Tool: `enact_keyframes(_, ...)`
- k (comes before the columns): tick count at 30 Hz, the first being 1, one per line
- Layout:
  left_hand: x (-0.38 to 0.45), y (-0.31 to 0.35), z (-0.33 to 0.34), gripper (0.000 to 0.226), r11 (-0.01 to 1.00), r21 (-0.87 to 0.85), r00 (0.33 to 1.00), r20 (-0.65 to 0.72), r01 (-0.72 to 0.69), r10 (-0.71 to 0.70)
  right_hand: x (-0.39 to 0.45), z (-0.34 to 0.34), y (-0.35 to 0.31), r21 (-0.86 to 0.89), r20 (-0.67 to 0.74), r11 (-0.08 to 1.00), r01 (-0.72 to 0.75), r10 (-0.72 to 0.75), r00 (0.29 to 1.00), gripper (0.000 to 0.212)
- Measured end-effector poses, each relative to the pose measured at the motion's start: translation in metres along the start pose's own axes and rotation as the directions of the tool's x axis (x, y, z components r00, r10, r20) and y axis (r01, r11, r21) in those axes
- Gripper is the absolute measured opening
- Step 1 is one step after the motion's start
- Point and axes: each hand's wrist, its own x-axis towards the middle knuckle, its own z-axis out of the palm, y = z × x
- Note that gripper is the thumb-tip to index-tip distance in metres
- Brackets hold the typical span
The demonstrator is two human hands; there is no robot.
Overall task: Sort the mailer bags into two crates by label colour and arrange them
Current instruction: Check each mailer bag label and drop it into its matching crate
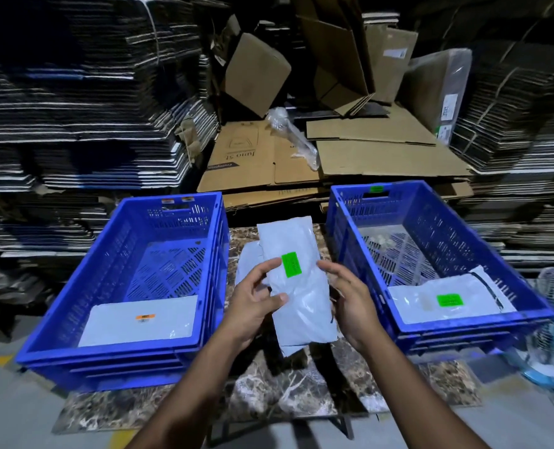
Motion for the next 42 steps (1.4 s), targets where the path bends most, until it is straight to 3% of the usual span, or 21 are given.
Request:
enact_keyframes(2,-0.002,-0.002,0.005,0.061,1.0,0.013,0.999,0.035,-0.022,0.022,-0.006,-0.003,0.0,-0.046,0.063,0.999,-0.003,0.006,0.998,0.027)
enact_keyframes(6,-0.004,-0.004,0.012,0.063,0.995,0.098,1.0,0.015,-0.026,0.025,-0.013,-0.01,0.0,-0.255,0.094,0.957,0.14,-0.12,0.988,0.047)
enact_keyframes(16,0.005,-0.003,0.054,0.066,0.985,0.151,0.995,0.064,-0.089,0.08,-0.004,-0.038,-0.011,-0.444,0.064,0.861,0.247,-0.245,0.967,0.041)
enact_keyframes(20,0.025,-0.006,0.082,0.073,0.983,0.144,0.992,0.067,-0.115,0.106,0.01,-0.075,-0.046,-0.566,0.009,0.768,0.299,-0.357,0.934,0.041)
enact_keyframes(25,0.05,-0.019,0.121,0.064,0.903,0.415,0.986,0.156,-0.113,0.052,0.041,-0.154,-0.099,-0.779,-0.047,0.578,0.245,-0.443,0.895,0.044)
enact_keyframes(30,0.072,-0.033,0.156,0.069,0.655,0.718,0.962,0.267,-0.236,0.055,0.072,-0.232,-0.127,-0.949,-0.016,0.306,0.072,-0.276,0.961,0.053)
enact_keyframes(33,0.08,-0.046,0.17,0.075,0.582,0.764,0.941,0.338,-0.277,0.006,0.086,-0.253,-0.128,-0.999,0.029,0.046,0.029,0.002,1.0,0.059)
enact_keyframes(35,0.081,-0.054,0.176,0.084,0.559,0.775,0.925,0.378,-0.294,-0.037,0.089,-0.257,-0.117,-0.998,0.042,-0.041,0.051,0.193,0.98,0.054)
enact_keyframes(37,0.082,-0.061,0.178,0.093,0.537,0.785,0.915,0.399,-0.309,-0.057,0.088,-0.255,-0.101,-0.992,0.101,-0.038,0.116,0.287,0.953,0.051)
enact_keyframes(39,0.082,-0.065,0.178,0.096,0.532,0.784,0.912,0.407,-0.319,-0.052,0.084,-0.251,-0.085,-0.983,0.185,0.071,0.172,0.33,0.926,0.047)
enact_keyframes(41,0.083,-0.067,0.177,0.097,0.529,0.785,0.912,0.408,-0.323,-0.048,0.082,-0.251,-0.074,-0.967,0.255,0.095,0.238,0.296,0.92,0.039)
enact_keyframes(42,0.083,-0.066,0.176,0.097,0.527,0.787,0.912,0.407,-0.321,-0.054,0.081,-0.251,-0.072,-0.96,0.279,0.058,0.273,0.228,0.933,0.036)
